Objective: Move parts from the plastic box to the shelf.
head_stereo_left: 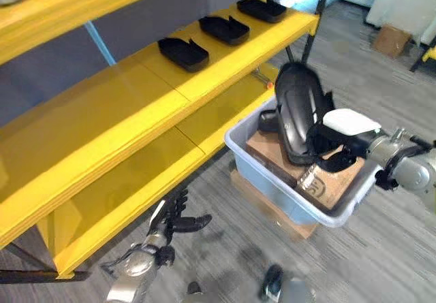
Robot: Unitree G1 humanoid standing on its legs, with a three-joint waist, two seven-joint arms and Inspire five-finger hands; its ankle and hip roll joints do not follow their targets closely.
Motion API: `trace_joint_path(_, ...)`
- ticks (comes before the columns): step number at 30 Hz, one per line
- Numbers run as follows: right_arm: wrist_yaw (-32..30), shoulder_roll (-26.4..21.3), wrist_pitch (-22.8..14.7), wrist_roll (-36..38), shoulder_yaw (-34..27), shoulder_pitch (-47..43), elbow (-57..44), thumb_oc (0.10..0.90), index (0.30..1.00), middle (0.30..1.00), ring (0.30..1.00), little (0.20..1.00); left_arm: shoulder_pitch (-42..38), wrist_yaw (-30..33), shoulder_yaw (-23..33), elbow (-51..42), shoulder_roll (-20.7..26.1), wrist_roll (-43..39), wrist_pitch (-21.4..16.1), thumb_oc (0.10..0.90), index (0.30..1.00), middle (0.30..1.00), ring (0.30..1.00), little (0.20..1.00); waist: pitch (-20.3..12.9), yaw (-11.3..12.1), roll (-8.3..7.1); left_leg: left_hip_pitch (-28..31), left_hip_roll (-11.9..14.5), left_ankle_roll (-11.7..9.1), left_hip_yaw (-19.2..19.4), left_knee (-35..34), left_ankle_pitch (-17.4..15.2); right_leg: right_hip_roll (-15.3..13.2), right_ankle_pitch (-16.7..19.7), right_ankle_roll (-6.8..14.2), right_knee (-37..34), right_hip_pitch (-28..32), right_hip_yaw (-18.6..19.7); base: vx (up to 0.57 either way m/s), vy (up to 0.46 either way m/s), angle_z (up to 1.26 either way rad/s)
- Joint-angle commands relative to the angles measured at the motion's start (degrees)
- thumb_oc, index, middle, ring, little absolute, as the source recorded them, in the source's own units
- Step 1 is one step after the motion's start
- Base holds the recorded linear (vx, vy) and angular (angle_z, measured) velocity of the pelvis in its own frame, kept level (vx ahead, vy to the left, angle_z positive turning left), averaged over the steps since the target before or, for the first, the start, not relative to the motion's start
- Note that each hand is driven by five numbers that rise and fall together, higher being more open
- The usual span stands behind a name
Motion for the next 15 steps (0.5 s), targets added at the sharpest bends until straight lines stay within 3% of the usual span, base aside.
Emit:
trace_joint_path(1, -5.2, -0.2, -0.6, -0.7, -6.9, -5.8, -1.0, 0.4, 0.3, 0.3, 0.3, 0.3, -3.8, -0.5, 1.5, -4.7, 0.6, 0.9, -4.5, 0.9, 1.0, 1.0, 1.0, 1.0, -3.8, 0.5, -3.52, -2.7, 1.8, -0.9, -3.9, 0.1, 1.1, -4.2, 3.6, 8.4, -9.0, 9.7, -2.0, 0.04, 0.113, -0.03)
trace_joint_path(10, -5.1, 0.5, -0.5, -0.8, -6.0, -6.8, 0.2, 0.4, 0.3, 0.3, 0.3, 0.3, -3.6, -0.5, 2.1, -5.6, 1.0, 1.4, -4.8, 0.9, 1.0, 1.0, 1.0, 1.0, -4.9, 2.1, -6.05, -3.8, -0.6, 0.2, -5.3, 1.0, -1.2, -5.9, 7.2, 10.7, -12.1, 11.7, -3.5, 0.04, 0.085, 0.04)
trace_joint_path(15, -4.9, 1.9, 0.1, -1.5, -1.8, -12.1, 2.3, 0.4, 0.3, 0.3, 0.3, 0.3, -3.2, 0.6, 4.1, -6.1, 2.3, 1.9, -5.1, 0.9, 1.0, 1.0, 1.0, 1.0, -4.0, 4.7, -8.71, -7.3, -4.6, 2.5, -7.0, 6.7, -5.9, -8.8, 14.0, 13.3, -15.7, 13.3, -3.8, 0.07, 0.189, 0.17)
